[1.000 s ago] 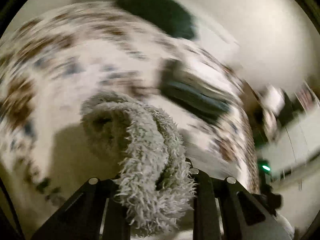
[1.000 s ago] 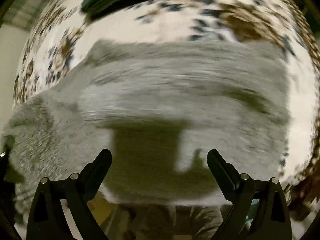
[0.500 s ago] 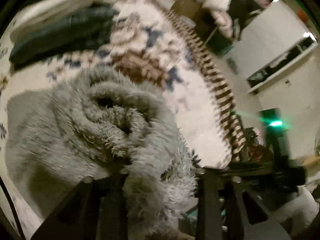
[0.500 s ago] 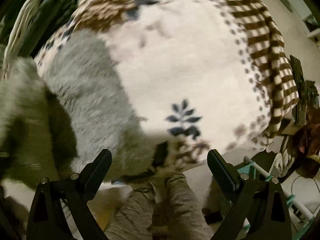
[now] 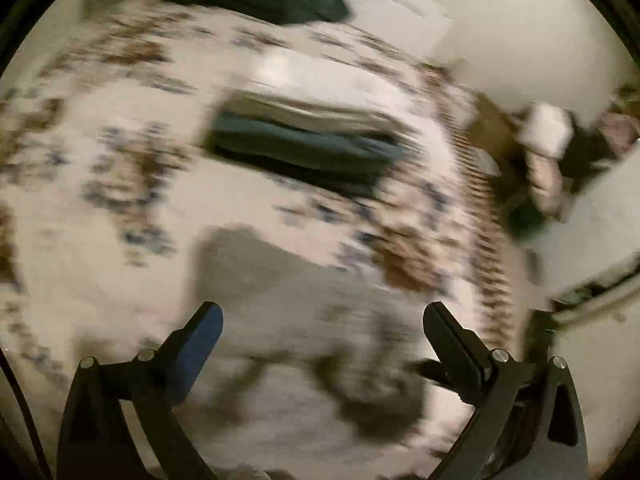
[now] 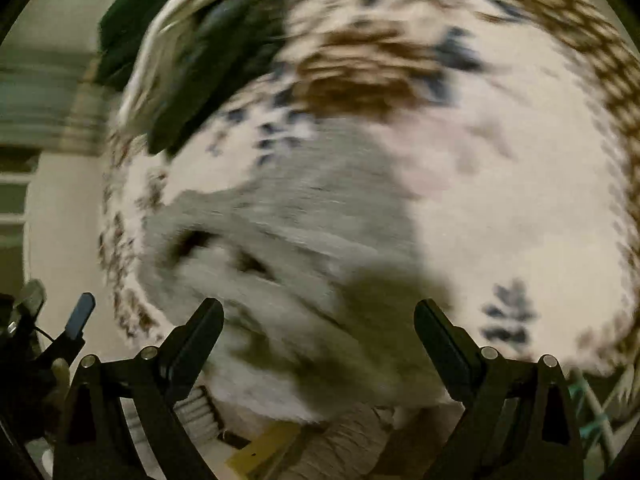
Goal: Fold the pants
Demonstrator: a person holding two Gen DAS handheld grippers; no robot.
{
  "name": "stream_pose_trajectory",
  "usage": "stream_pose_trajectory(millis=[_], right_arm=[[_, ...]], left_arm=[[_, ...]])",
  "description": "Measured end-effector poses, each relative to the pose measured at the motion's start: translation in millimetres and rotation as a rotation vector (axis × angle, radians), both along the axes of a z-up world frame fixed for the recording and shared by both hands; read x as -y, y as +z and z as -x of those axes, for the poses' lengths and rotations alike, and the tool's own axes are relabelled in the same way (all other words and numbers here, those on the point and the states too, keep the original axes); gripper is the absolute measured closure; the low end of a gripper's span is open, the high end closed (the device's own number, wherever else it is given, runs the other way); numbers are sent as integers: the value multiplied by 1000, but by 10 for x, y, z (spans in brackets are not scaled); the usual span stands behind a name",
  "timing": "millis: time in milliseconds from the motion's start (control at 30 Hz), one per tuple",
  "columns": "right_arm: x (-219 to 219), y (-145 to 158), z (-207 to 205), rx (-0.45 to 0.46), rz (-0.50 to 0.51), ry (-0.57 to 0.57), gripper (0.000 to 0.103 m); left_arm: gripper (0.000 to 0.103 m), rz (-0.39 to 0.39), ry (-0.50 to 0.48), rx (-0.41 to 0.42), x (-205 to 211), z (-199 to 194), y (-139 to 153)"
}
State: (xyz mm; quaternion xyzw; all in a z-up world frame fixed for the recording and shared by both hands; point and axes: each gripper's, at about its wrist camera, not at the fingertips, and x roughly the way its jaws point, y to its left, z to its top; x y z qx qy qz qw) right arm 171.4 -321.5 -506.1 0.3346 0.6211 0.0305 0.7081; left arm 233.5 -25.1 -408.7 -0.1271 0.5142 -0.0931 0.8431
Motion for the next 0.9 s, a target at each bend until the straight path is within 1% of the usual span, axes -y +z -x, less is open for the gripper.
stream_pose_trajectory(millis=[67, 100, 133, 200, 233, 267, 300, 367, 400, 433, 533, 600, 633, 667, 700, 733, 767, 800, 833, 900], right_arm=[[-202, -47, -145, 1, -9, 51, 5], [-345, -112, -247, -7, -6, 93, 5], [-420, -154, -294, -14, 3, 116, 5], [-673, -282, -403, -44, 50, 210, 5], [-808, -312, -426, -50, 73, 264, 17], [-876, -307, -415, -32, 78, 296, 60], [-981, -236, -379, -2, 124, 340, 79], [-1058, -117, -303, 23, 225, 370, 79], [-987, -15, -249, 49, 229, 330, 80], [-844, 88, -206, 64, 202, 268, 80], [-410, 333, -121, 91, 197, 127, 81], [-77, 403, -93, 78, 228, 47, 81], [107, 363, -93, 58, 234, 11, 80], [250, 275, -79, 26, 228, -16, 75], [406, 66, -91, -49, 189, -36, 72], [504, -115, -97, -117, 144, -51, 65], [614, -330, -68, -203, 71, -91, 62], [665, -380, -46, -222, 37, -125, 61], [675, -329, 7, -203, 19, -159, 58], [603, -50, 84, -126, 64, -187, 53]], left_arm=[[0, -85, 38, -8, -105, -57, -71], [0, -113, 58, -25, -188, -72, -131], [0, -119, 73, -35, -242, -76, -176], [0, -128, 84, -58, -312, -69, -288], [0, -137, 84, -72, -324, -61, -337], [0, -142, 83, -85, -341, -39, -369], [0, -139, 80, -94, -349, -4, -406], [0, -132, 76, -116, -400, 76, -470], [0, -132, 75, -128, -408, 98, -496], [0, -129, 75, -138, -404, 108, -525], [0, -103, 69, -168, -410, 119, -615], [0, -87, 61, -176, -346, 85, -699], [0, -78, 46, -176, -289, 62, -751], [0, -80, 27, -187, -216, 26, -816], [0, -82, 16, -195, -150, -2, -867], [0, -74, 0, -201, -86, -30, -918], [0, -67, -22, -213, -1, -66, -979], [0, -56, -32, -216, 57, -85, -1016], [0, -37, -40, -216, 96, -102, -1050], [0, -17, -47, -238, 170, -147, -1135]])
